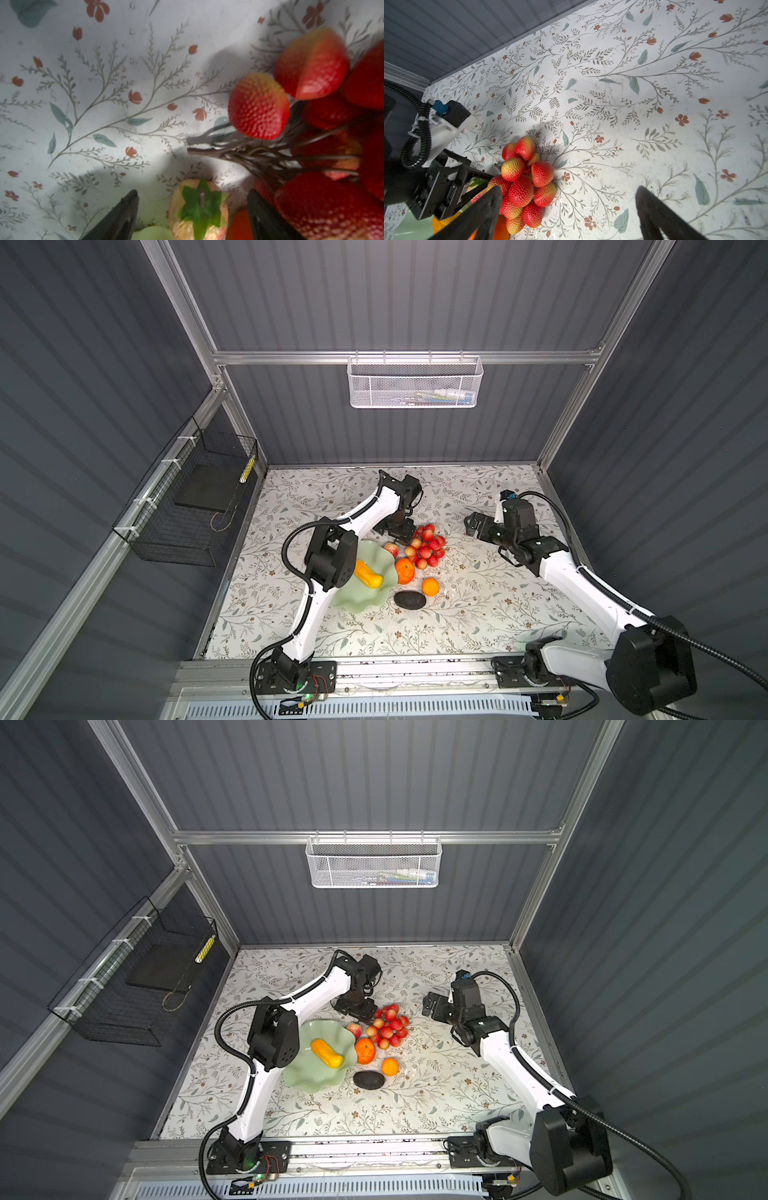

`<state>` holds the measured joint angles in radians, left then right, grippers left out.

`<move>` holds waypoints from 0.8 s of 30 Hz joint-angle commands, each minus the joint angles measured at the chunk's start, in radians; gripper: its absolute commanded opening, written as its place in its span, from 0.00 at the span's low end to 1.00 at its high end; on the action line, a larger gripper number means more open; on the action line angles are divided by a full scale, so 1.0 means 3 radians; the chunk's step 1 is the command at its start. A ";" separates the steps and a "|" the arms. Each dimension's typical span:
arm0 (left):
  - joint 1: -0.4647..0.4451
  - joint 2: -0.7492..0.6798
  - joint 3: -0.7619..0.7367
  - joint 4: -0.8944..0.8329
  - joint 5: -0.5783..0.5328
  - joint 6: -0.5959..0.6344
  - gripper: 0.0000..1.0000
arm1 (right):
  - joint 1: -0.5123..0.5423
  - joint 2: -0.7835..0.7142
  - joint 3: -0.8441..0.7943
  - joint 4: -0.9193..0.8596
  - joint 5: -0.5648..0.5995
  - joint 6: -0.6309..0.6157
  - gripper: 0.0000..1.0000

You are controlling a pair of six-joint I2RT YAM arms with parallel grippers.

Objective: Place and organize the fake fruits in the fruit bowl
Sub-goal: 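Grasp the pink strawberry with the left gripper while the right arm withdraws, then lift the strawberry with the left gripper and place it in the bowl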

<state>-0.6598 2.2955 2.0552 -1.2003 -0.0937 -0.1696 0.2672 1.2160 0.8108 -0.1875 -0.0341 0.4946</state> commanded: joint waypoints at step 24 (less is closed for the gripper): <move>-0.0046 0.0017 -0.0062 -0.0205 0.0396 -0.0013 0.47 | -0.0073 0.0007 -0.0054 0.0045 -0.0075 0.0046 0.99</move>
<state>-0.6682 2.2761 1.9991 -1.2564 -0.0212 -0.1749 0.2539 1.2163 0.8040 -0.1795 -0.0502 0.4976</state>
